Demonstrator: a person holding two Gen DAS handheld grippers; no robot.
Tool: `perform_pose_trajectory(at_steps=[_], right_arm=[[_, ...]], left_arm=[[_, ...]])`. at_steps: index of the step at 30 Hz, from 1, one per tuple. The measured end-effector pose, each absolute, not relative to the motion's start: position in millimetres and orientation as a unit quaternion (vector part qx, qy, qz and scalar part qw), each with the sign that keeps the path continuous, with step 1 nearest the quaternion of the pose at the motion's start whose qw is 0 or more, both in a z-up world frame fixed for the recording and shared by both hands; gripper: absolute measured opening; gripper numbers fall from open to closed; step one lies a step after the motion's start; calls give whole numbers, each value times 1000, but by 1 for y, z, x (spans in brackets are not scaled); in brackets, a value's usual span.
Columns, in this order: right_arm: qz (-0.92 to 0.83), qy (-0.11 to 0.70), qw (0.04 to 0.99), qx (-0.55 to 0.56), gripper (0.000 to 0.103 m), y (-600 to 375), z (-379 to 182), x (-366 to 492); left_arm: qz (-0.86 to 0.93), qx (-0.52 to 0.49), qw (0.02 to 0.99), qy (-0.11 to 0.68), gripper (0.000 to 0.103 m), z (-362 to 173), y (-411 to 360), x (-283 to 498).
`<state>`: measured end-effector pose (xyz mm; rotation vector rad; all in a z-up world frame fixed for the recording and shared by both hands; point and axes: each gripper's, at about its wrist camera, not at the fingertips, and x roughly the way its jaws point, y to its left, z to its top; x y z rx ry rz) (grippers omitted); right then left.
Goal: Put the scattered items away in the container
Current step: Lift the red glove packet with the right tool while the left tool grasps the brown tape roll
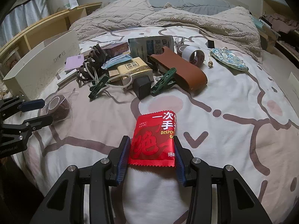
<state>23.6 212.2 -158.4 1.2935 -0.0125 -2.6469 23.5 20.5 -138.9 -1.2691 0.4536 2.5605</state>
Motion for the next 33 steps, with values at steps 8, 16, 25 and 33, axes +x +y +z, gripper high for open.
perform_pose_trajectory(at_steps=[8,16,25,33], right_arm=[[-894,-5,98,438,45,212,-159,23],[-893,-6,98,438,45,211,-159,24],[-894,-4,98,436,45,210,-158,25],[-895,-1,99,435,45,210,-159,25]], left_arm=[[873,-448,73,179,70,-144,6,18],[889,-423,101,145,83,-128,2,22],[886,-426,119,137,87,-130,27,5],[879,-446,124,117,87,-142,30,-9]])
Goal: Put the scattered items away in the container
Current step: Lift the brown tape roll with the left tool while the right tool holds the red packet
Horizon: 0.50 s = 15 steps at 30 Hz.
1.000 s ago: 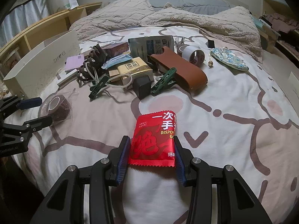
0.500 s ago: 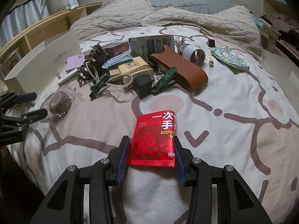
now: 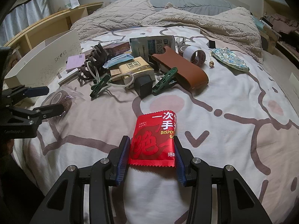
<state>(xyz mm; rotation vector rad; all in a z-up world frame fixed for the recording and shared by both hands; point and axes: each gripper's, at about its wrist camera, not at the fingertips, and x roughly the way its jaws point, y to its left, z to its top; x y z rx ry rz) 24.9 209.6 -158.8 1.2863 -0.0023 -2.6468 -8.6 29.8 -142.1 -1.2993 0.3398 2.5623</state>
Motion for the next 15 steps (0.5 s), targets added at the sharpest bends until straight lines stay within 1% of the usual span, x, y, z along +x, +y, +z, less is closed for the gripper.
perform_pose_trajectory(at_steps=[6,7,8,9,11,13,15], right_arm=[[-895,-1,101,434,45,210,-158,25],[-895,-2,102,433,46,210,-158,25],[-896,-4,106,432,46,210,-157,26],[-896,-5,110,431,47,210,-156,26],[-896,-5,119,428,50,209,-154,27],[-898,-3,123,423,61,207,-152,28],[-899,1,128,419,62,205,-150,29]], left_arm=[[876,-450,128,121,87,-148,35,-10],[876,-450,127,121,85,-149,35,-10],[876,-450,125,122,80,-150,36,-10],[876,-450,123,122,77,-151,36,-10],[877,-450,120,118,72,-152,35,-11],[877,-451,119,112,70,-153,33,-12],[878,-451,120,109,70,-153,32,-11]])
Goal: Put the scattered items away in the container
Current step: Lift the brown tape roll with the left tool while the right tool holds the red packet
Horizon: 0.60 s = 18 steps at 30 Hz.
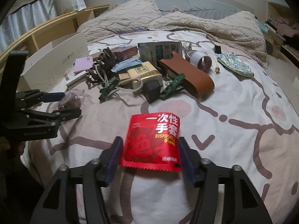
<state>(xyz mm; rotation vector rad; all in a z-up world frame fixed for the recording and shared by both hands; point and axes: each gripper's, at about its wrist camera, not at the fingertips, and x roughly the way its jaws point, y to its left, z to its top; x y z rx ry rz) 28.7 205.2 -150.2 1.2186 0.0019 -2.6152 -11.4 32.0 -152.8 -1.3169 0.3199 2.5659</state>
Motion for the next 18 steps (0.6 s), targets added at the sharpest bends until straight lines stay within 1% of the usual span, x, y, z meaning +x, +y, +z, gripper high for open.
perform_pose_trajectory(at_steps=[6,7,8,10,13,18], right_arm=[[-895,-5,138,424,63,205,-151,27],[-894,-8,143,425,64,205,-150,27],[-892,-13,149,426,66,204,-150,27],[-890,-23,161,426,75,203,-149,26],[-888,-24,172,425,79,200,-147,26],[-885,-18,155,438,79,197,-151,21]], left_arm=[[879,-449,125,103,69,-152,31,-9],[879,-448,126,101,71,-151,30,-9],[880,-448,127,98,76,-151,30,-8],[880,-447,130,93,84,-150,28,-8],[882,-444,131,90,84,-148,28,-8],[880,-450,129,82,84,-150,27,-12]])
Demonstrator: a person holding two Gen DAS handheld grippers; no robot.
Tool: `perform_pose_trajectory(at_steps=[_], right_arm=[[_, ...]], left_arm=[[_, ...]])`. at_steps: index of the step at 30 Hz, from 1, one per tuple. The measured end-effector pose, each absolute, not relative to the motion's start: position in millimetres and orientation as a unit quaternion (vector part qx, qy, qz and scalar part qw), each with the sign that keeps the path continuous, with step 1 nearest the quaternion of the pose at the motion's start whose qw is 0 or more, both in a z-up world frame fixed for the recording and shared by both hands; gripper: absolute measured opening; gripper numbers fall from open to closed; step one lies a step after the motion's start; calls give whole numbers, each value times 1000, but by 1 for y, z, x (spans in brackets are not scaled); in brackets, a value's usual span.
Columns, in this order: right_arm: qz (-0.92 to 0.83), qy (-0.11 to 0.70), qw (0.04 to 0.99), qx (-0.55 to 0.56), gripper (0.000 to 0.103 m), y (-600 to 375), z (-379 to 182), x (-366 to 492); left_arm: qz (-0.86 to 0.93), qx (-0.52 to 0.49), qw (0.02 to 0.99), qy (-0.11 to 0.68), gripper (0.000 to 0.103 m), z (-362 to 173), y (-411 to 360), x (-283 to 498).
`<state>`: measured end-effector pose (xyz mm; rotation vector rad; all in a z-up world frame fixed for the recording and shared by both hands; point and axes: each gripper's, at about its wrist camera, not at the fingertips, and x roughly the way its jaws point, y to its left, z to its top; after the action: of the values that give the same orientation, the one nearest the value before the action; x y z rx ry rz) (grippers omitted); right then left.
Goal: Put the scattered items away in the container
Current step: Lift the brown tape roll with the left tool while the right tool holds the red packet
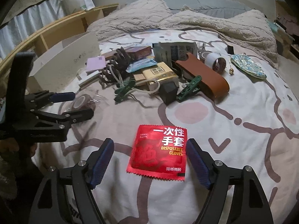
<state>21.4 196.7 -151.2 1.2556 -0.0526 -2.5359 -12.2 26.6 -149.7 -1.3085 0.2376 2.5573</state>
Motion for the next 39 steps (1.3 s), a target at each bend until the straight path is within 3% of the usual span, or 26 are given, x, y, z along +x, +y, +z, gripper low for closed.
perform_pose_trajectory(at_steps=[7,12,18,24,29,39], right_arm=[[-877,-23,131,462,79,196,-158,14],[-878,-9,126,462,79,192,-159,17],[-879,-3,122,462,65,193,-159,18],[-880,-4,123,458,52,195,-159,19],[-880,-6,125,457,49,195,-159,19],[-883,-15,128,452,43,198,-159,19]], left_arm=[[878,-453,131,79,84,-152,26,-15],[878,-455,131,75,77,-154,24,-16],[877,-455,134,70,74,-155,24,-16],[878,-455,132,74,64,-156,24,-14],[877,-455,136,71,51,-156,25,-14],[882,-450,128,61,49,-155,21,-12]])
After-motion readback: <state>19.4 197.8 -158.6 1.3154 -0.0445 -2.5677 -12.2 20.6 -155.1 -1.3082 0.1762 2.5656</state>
